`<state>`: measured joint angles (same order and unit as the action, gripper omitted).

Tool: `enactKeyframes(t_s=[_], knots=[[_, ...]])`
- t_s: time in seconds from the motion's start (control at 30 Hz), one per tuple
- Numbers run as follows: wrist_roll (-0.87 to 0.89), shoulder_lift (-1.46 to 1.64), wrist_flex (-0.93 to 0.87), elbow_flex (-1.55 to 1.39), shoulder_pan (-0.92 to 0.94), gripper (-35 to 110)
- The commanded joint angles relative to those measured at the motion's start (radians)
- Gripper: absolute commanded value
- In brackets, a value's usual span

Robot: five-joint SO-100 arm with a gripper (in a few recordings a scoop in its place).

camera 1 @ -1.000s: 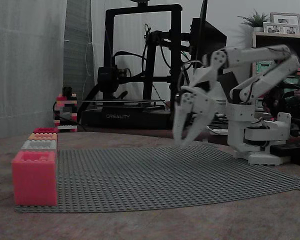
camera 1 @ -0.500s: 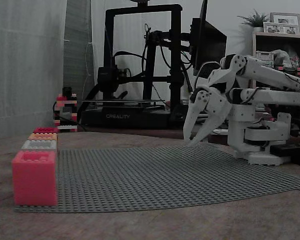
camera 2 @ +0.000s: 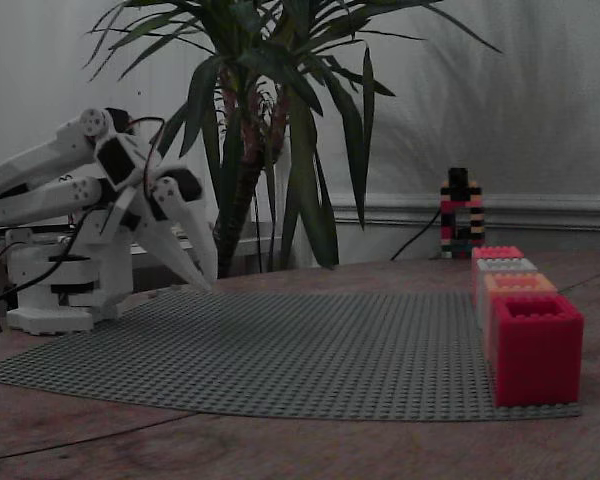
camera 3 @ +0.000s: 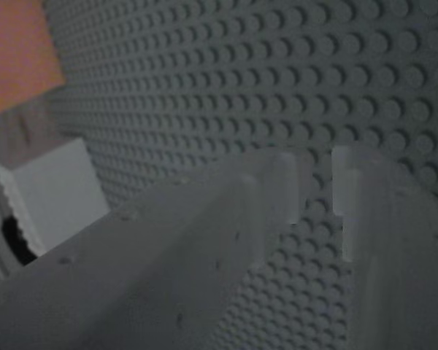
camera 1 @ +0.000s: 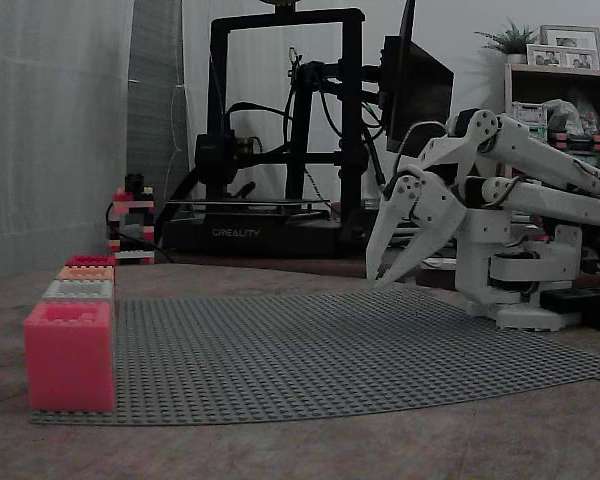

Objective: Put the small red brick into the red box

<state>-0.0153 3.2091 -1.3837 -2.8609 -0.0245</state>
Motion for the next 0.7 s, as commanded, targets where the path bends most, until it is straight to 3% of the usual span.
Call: enactKeyframes(t_s=[0.0, 0.67], knots=[[0.003, 0.011, -0.026, 0.008, -0.026, 0], [0.012, 0.011, -0.026, 0.008, -0.026, 0]])
